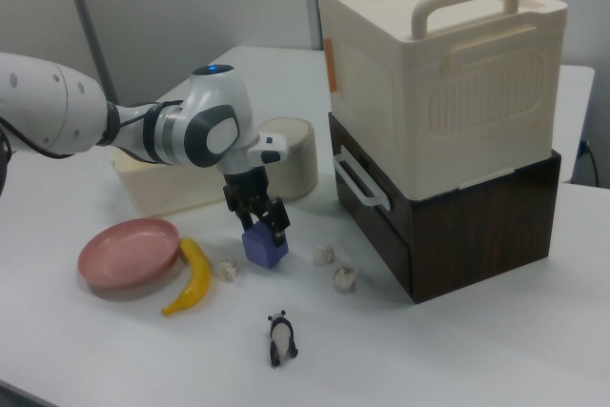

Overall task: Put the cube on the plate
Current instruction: 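Close the gripper on the purple cube and lift it, then carry the held purple cube over the pink plate and lower it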

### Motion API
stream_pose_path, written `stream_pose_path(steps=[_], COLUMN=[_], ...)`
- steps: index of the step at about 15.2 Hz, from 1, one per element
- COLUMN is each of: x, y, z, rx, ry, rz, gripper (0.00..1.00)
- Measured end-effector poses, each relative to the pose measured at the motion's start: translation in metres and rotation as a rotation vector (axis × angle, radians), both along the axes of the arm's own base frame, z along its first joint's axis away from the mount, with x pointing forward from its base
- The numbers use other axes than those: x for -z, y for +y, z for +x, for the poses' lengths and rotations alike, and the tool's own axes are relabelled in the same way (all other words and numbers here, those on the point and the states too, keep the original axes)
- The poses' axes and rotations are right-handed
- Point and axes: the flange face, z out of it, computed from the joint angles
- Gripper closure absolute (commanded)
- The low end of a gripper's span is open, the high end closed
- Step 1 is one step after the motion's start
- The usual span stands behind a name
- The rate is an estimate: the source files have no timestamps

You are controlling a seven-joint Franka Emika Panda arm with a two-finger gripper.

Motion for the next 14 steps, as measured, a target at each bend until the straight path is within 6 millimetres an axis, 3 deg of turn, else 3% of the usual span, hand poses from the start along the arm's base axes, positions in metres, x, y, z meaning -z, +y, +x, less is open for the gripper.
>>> stream_pose_path(steps=[1, 2, 3, 9, 14], x=[0.000, 0.000, 0.000, -0.005, -0.050], y=[0.000, 0.000, 0.000, -0.001, 0.005], z=[0.000, 0.000, 0.000, -0.003, -0.019], rx=[0.000, 0.000, 0.006, 0.044, 0.048], ry=[0.000, 0.000, 0.000, 0.029, 0.098], rz=[0.000, 0.000, 0.000, 0.000, 0.006], gripper=[0.71, 0.89, 0.99, 1.00, 1.00])
